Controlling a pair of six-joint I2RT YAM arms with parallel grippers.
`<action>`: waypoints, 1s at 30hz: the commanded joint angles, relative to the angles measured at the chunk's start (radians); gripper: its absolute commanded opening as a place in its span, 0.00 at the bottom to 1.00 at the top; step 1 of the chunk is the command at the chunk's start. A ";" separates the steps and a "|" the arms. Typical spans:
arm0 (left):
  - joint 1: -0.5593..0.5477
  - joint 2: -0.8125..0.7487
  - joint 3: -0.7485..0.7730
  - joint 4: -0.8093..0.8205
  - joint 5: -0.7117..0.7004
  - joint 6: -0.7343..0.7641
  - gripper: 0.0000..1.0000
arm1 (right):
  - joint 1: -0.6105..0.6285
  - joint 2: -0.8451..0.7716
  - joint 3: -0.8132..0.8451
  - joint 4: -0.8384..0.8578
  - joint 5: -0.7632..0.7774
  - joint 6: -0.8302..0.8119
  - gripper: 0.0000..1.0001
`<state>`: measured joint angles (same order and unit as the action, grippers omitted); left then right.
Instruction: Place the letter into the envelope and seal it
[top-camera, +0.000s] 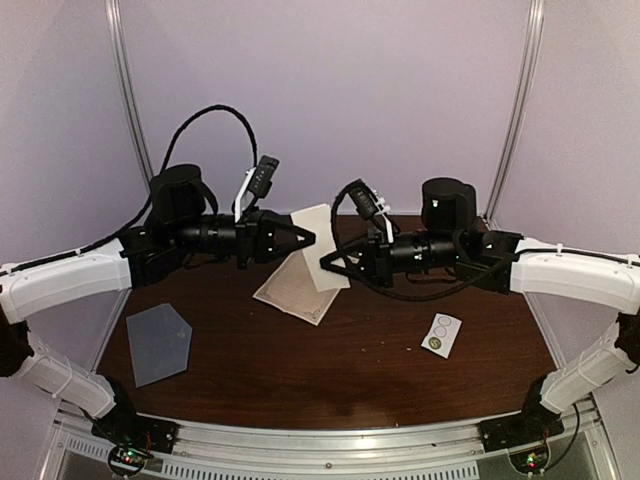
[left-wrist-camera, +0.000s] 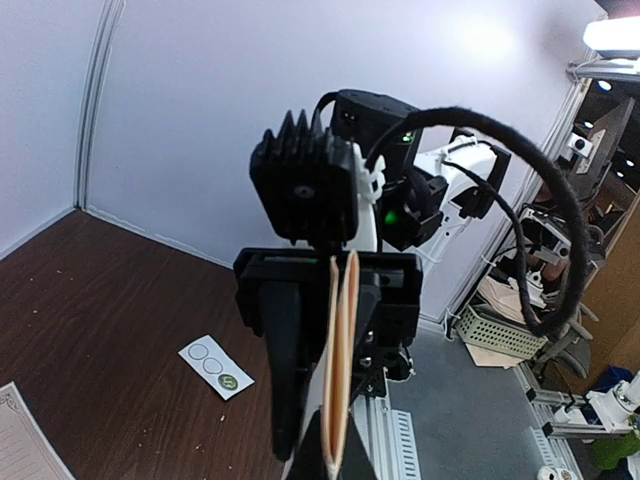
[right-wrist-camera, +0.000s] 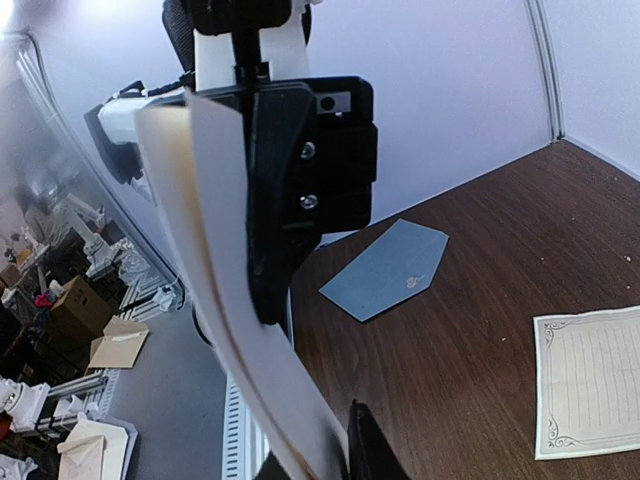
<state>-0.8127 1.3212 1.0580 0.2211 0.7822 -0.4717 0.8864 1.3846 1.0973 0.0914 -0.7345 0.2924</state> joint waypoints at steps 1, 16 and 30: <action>-0.005 -0.002 0.033 0.020 0.031 0.021 0.17 | 0.006 -0.020 0.015 0.077 -0.017 0.019 0.00; -0.033 0.031 -0.012 0.023 0.050 0.024 0.44 | 0.005 -0.025 -0.025 0.265 0.035 0.140 0.00; -0.039 0.026 -0.040 0.009 0.007 0.041 0.00 | -0.004 -0.046 -0.045 0.311 0.105 0.188 0.21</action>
<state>-0.8463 1.3518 1.0313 0.2089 0.7963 -0.4496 0.8906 1.3682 1.0641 0.3565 -0.6834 0.4568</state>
